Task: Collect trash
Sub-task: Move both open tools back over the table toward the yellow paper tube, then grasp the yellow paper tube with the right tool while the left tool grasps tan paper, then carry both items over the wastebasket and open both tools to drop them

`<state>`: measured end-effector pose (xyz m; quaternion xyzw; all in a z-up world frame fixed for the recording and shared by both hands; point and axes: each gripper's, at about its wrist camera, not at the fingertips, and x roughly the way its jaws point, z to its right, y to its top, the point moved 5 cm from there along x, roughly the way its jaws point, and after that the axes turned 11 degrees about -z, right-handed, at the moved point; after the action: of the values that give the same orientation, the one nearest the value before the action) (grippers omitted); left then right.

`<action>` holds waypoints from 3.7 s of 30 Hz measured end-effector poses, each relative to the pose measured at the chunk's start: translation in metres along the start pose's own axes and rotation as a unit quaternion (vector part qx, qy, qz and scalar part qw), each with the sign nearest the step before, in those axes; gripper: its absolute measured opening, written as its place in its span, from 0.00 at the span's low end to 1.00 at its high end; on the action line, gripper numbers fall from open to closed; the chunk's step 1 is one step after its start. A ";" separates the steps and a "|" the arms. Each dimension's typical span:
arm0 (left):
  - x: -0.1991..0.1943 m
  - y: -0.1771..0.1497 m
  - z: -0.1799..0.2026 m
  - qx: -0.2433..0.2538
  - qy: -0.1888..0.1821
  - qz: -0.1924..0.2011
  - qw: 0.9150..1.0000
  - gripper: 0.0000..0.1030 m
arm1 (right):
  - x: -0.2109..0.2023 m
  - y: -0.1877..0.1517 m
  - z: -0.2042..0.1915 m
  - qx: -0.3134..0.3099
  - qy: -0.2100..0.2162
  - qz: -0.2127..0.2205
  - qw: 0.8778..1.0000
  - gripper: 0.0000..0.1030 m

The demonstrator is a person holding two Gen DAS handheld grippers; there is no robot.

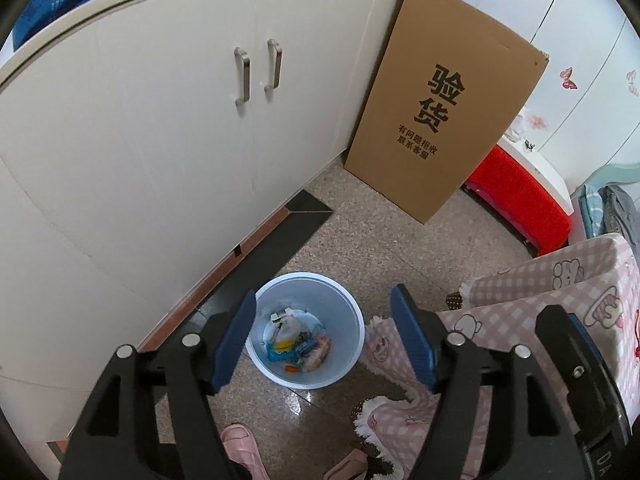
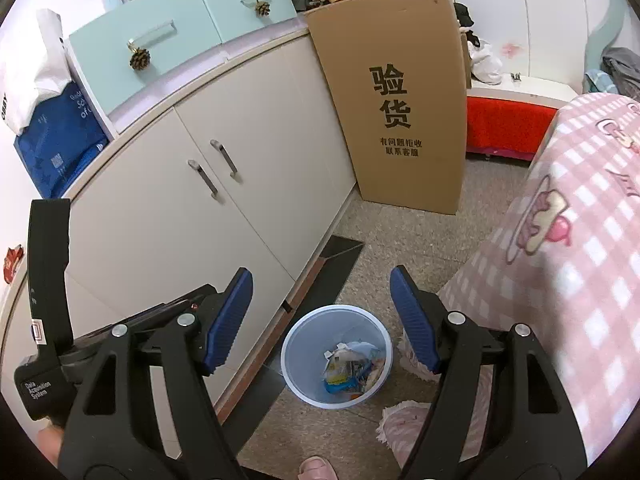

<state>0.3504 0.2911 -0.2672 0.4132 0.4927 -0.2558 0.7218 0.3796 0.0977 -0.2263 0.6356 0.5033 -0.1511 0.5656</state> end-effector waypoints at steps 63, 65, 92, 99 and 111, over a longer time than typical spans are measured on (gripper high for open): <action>-0.054 -0.126 0.441 0.335 -0.079 0.026 0.939 0.05 | -0.247 -0.028 0.382 0.079 -0.212 0.050 0.973 0.65; -0.062 -0.123 0.434 0.326 -0.086 0.039 0.941 0.04 | -0.248 -0.029 0.381 0.077 -0.219 0.048 0.972 0.57; -0.216 -0.080 0.256 0.199 -0.191 0.165 0.947 0.04 | -0.276 0.006 0.172 -0.005 -0.147 0.103 0.984 0.32; -0.223 -0.049 0.166 0.133 -0.170 0.188 0.958 0.04 | -0.209 0.024 0.071 -0.062 -0.076 0.072 0.993 0.32; -0.132 0.002 0.024 0.031 -0.074 0.138 0.987 0.04 | -0.057 0.023 -0.047 -0.121 0.006 -0.020 0.992 0.36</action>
<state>0.3136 0.2666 -0.1404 0.4797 0.3678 -0.1989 0.7714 0.3552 0.1153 -0.1545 0.5532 0.5336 -0.0970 0.6324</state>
